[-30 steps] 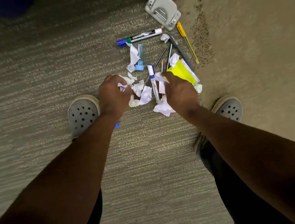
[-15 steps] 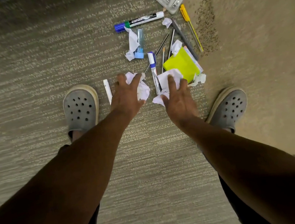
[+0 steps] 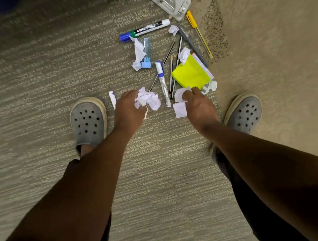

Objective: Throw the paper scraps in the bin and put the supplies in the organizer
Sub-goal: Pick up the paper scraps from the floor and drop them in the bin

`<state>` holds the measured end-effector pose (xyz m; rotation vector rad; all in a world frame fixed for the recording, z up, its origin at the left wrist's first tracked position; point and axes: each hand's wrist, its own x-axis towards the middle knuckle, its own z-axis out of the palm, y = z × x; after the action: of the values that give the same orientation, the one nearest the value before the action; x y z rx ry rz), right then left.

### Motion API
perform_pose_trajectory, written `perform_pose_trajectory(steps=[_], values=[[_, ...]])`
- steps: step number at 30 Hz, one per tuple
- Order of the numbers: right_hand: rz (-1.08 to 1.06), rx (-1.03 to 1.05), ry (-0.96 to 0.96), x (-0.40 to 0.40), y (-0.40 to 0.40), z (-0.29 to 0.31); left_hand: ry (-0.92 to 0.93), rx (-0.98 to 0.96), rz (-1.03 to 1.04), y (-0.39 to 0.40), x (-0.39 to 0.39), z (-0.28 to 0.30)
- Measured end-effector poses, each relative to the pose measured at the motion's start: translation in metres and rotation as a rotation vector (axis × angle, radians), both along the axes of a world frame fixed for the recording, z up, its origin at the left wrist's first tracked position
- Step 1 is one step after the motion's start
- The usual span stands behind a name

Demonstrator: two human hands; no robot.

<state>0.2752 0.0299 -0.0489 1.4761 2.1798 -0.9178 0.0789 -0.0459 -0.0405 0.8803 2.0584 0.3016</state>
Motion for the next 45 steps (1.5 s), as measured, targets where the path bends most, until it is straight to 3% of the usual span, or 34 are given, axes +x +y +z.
perform_pose_trajectory(steps=[4,10,17,24,27,32,40,45], values=[[-0.139,0.028,0.057,0.003,0.007,0.027,-0.141,-0.121,0.133,-0.006,-0.006,0.031],[-0.186,0.036,0.14,-0.017,0.03,0.085,-0.243,-0.114,0.258,0.001,-0.023,0.091],[-0.308,0.244,0.417,-0.107,0.07,0.168,-0.278,0.21,0.485,0.041,-0.077,0.178],[-0.455,0.321,0.716,-0.231,0.097,0.242,-0.162,0.582,0.617,0.076,-0.165,0.267],[-0.48,0.306,0.857,-0.281,0.104,0.267,-0.219,0.74,0.673,0.087,-0.207,0.293],[-0.468,0.27,1.039,-0.366,0.118,0.29,-0.33,0.834,0.826,0.099,-0.276,0.303],[-0.388,0.012,0.975,-0.466,0.144,0.275,-0.409,0.699,1.07,0.11,-0.349,0.288],[-0.221,0.081,0.828,-0.479,0.15,0.257,-0.333,0.62,1.031,0.115,-0.37,0.272]])
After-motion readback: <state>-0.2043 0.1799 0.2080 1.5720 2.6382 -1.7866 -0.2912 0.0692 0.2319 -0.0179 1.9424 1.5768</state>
